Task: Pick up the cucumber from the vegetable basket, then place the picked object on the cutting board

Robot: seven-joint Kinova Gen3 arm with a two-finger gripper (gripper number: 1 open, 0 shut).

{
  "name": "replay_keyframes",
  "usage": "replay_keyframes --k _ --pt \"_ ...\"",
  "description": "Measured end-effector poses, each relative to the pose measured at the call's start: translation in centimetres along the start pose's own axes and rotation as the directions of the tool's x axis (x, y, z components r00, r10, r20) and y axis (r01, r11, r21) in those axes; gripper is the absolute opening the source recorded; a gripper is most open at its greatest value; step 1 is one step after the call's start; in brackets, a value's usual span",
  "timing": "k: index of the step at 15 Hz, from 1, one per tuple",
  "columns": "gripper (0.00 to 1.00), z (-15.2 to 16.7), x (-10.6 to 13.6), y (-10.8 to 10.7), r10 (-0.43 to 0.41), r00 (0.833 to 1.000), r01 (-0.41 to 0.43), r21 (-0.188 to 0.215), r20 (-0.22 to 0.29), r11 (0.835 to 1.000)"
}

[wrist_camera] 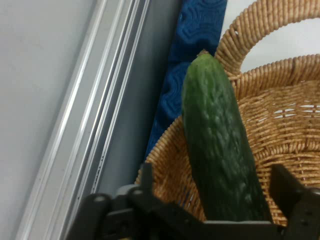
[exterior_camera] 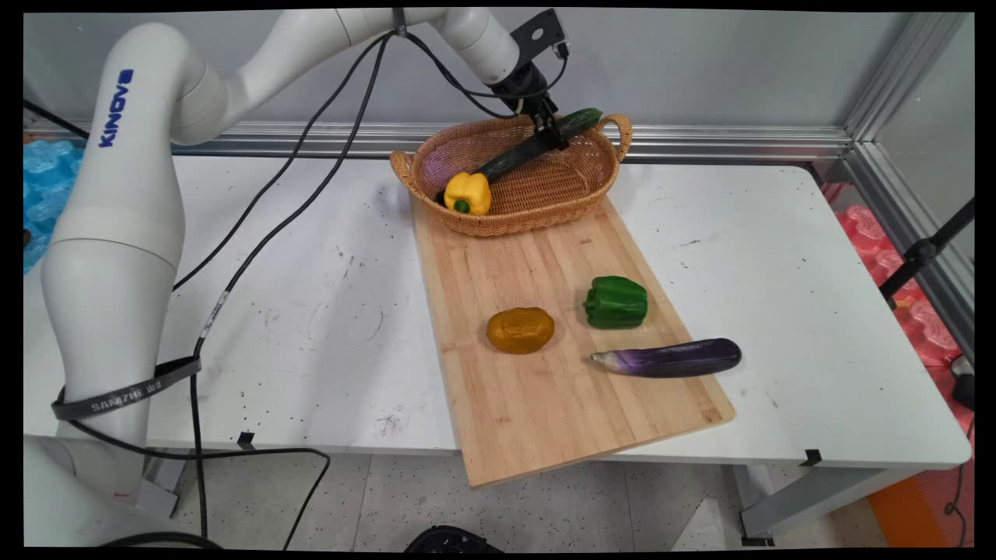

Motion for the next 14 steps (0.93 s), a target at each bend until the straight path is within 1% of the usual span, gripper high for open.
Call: replay_keyframes --k 1,8,11,14 --pt "0.0 0.2 0.0 0.0 -0.001 1.0 0.001 -0.003 -0.002 1.0" --pt "0.0 0.5 0.3 0.2 0.001 1.0 -0.001 -0.02 -0.011 1.0" --pt "0.0 -0.1 1.1 0.3 0.011 1.0 -0.012 -0.027 -0.017 1.0" --pt "0.0 -1.3 2.5 0.3 0.03 0.999 -0.03 -0.022 -0.02 0.999"
